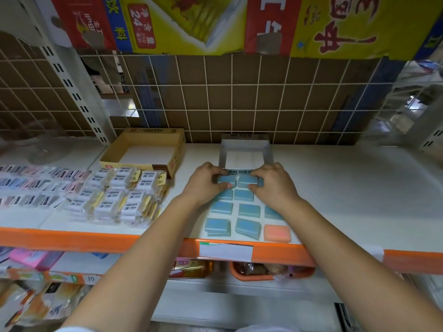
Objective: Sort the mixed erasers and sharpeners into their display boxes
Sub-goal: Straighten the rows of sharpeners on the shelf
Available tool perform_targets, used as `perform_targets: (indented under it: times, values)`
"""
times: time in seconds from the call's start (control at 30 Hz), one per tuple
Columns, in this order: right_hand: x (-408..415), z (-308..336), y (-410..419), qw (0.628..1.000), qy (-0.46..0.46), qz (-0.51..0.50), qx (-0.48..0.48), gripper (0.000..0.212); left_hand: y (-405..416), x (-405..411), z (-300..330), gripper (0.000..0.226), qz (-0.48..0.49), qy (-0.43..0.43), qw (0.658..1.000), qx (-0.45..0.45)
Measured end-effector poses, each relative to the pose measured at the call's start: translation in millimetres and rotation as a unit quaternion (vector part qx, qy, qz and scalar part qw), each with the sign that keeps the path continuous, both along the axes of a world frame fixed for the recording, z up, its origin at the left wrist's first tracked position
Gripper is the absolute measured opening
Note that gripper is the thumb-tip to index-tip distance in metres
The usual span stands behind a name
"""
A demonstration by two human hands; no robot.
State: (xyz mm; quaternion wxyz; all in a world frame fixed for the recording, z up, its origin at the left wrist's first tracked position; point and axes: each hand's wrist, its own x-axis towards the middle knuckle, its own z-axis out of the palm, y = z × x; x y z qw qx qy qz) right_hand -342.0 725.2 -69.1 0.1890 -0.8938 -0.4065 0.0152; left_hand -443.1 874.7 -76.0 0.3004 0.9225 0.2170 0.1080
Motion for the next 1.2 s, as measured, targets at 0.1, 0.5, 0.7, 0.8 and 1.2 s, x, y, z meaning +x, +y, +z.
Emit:
perform_targets:
  times: [0.1, 0.5, 0.7, 0.8, 1.2]
  values:
    - [-4, 1, 0, 1.0, -0.006, 0.0, -0.006, 0.041, -1, -4, 3, 0.041, -0.009, -0.003, 1.0, 0.007]
    - [-83, 49, 65, 0.986, -0.076, 0.124, 0.081, 0.032, 40, -109, 70, 0.043, 0.019, -0.103, 0.965, 0.241]
    - [-174, 47, 142, 0.967, -0.101, 0.187, 0.142, 0.028, 95, -224, 71, 0.046, 0.089, -0.083, 0.952, 0.28]
    - [-228, 45, 180, 0.961, -0.113, 0.203, 0.153, 0.029, 124, -285, 67, 0.046, 0.121, -0.06, 0.949, 0.286]
    - [-376, 35, 312, 0.955, -0.091, 0.255, 0.12, 0.034, 236, -453, 52, 0.048, 0.237, -0.003, 0.934, 0.266]
